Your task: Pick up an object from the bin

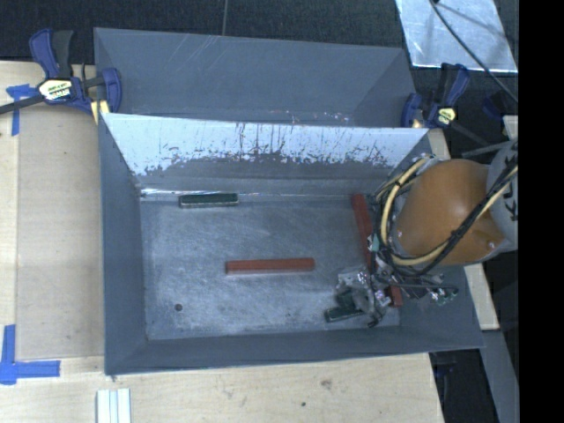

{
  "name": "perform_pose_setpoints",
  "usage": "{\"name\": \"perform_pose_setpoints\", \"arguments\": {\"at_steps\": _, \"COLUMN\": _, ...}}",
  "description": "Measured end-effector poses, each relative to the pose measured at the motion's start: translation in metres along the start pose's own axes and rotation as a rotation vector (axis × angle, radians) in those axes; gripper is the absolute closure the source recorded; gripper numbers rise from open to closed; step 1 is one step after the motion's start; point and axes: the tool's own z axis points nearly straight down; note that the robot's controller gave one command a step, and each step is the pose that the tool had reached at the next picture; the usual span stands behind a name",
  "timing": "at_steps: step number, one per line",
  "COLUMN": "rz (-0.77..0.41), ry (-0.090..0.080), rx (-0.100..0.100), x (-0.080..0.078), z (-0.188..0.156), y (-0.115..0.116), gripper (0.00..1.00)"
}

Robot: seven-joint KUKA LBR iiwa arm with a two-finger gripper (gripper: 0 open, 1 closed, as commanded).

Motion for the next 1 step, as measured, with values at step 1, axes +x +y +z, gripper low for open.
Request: {"name": "perform_pose_setpoints", "arguments": {"at_steps": 1, "rz": 0.004, "ry": -0.003, "rx": 0.001, "x": 0.0017, "z": -0.0616, "y": 0.0106, "gripper": 1.0}}
